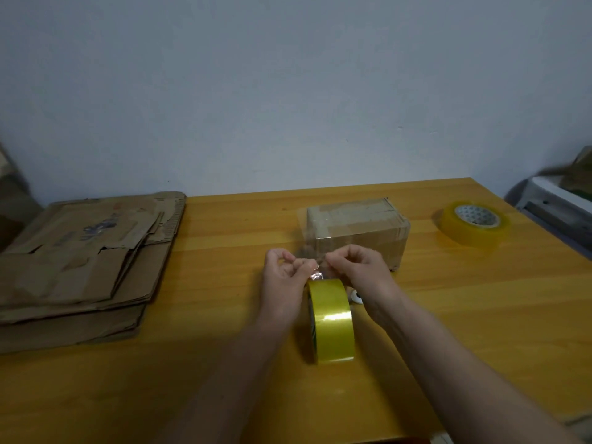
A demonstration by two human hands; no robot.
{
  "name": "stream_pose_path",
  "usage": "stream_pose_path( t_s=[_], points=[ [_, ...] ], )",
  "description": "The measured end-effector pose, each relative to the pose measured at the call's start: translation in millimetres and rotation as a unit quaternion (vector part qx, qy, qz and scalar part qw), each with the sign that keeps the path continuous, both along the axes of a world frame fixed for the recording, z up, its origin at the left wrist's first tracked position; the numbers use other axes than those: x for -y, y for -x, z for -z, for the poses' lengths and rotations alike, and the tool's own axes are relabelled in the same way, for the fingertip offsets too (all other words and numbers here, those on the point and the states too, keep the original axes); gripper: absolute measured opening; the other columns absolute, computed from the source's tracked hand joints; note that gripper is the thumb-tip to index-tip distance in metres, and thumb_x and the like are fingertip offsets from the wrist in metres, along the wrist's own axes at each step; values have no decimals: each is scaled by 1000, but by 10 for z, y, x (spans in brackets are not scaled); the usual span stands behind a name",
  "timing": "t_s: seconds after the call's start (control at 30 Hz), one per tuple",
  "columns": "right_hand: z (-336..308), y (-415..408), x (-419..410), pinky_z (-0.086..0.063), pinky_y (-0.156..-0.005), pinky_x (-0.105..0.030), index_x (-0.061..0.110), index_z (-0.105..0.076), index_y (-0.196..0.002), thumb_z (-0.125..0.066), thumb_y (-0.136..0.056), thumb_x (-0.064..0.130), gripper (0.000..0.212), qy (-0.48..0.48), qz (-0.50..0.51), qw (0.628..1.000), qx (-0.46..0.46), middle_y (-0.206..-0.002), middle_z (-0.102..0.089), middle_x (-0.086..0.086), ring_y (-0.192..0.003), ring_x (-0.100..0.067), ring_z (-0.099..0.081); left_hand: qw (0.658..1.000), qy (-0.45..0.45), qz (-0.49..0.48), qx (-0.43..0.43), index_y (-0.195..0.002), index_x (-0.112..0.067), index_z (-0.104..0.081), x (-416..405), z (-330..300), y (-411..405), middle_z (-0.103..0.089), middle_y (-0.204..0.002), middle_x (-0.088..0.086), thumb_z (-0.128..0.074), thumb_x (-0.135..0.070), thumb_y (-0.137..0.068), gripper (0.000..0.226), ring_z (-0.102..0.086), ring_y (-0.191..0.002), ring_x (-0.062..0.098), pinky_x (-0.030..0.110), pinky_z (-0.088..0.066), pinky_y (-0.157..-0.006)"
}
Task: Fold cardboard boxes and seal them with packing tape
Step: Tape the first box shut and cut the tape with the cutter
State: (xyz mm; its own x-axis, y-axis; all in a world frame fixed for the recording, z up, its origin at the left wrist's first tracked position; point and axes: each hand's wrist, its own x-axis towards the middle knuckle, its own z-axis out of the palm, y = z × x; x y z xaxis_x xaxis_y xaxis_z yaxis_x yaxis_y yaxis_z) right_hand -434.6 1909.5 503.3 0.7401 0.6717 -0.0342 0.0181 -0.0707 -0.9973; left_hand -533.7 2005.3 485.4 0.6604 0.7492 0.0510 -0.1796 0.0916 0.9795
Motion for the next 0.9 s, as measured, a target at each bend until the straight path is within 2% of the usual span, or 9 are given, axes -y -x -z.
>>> stream_pose_path(
  t_s=[0.1, 0.17, 0.23, 0.37, 0.57, 0.7, 0.77, 0.83, 0.9],
  points=[
    [-28, 49, 22, -47, -64, -21, 8, -63, -80, -62, -90, 9, 10, -45, -5, 998, 43, -75, -64, -5, -67, -10, -58, 993, -109, -34, -6, -94, -22, -45, 54, -66, 75, -67, -83, 13, -64, 3, -88, 31, -67, -74, 18, 24, -54, -70],
    [-40, 84, 48, -48, -66, -21, 5, -62, -85, -59, -91, 9, 8, -51, -22, 996, 71, -78, -64, -7, -68, -9, -58, 985, -168, -25, -23, -106, -28, -57, 86, -116, 132, -67, -86, 6, -67, -1, -87, 35, -68, -79, 15, 20, -54, -71],
    [-41, 107, 80, -50, -70, -26, 1, -61, -87, -58, -92, 9, 10, -60, -34, 994, 81, -79, -63, -9, -72, -14, -58, 974, -223, -23, -40, -116, -23, -65, 104, -154, 161, -65, -88, 1, -69, -2, -85, 38, -66, -79, 7, 16, -54, -72],
    [-66, 145, 132, -47, -66, -19, 2, -60, -87, -57, -93, 9, 10, -69, -43, 990, 111, -76, -60, -3, -70, -8, -55, 971, -230, -41, -59, -121, -15, -65, 125, -195, 170, -63, -89, 0, -71, -1, -82, 42, -63, -75, -4, 10, -51, -72],
    [-117, 150, 220, -48, -69, -19, 8, -60, -86, -58, -93, 11, 7, -49, -61, 986, 149, -78, -61, 2, -72, -5, -57, 978, -183, -31, -94, -92, -10, -75, 124, -268, 169, -72, -84, 0, -77, -8, -79, 13, -69, -76, 10, 13, -52, -67],
    [-145, 170, 246, -49, -73, -26, 12, -64, -88, -61, -91, 14, 5, -23, -23, 988, 152, -81, -62, 4, -76, -5, -57, 956, -242, -66, -154, -75, -28, -71, 127, -273, 143, -48, -119, -7, -78, -21, -79, 11, -43, -114, 4, 17, -36, -88],
    [-162, 206, 249, -53, -82, -34, 14, -61, -111, -64, -90, 26, 24, 42, -3, 988, 149, -94, -64, 2, -91, -13, -61, 958, -226, -75, -159, -75, -27, -72, 121, -267, 126, -46, -122, -5, -77, -22, -81, 9, -41, -118, 7, 19, -32, -91],
    [-177, 247, 260, -53, -89, -43, 15, -36, -140, -66, -85, 44, 70, 150, 0, 982, 116, -116, -60, -5, -105, -22, -59, 970, -186, -80, -138, -79, -21, -73, 153, -233, 105, -53, -118, -1, -75, -21, -82, 4, -49, -114, 10, 18, -37, -87],
    [-195, 301, 294, -56, -84, -42, 11, -27, -143, -69, -79, 52, 86, 209, -26, 976, 47, -125, -57, -12, -104, -25, -61, 975, -161, -94, -117, -83, -14, -75, 202, -194, 72, -59, -113, 2, -74, -20, -83, 7, -56, -106, 11, 13, -43, -79]
  ],
)
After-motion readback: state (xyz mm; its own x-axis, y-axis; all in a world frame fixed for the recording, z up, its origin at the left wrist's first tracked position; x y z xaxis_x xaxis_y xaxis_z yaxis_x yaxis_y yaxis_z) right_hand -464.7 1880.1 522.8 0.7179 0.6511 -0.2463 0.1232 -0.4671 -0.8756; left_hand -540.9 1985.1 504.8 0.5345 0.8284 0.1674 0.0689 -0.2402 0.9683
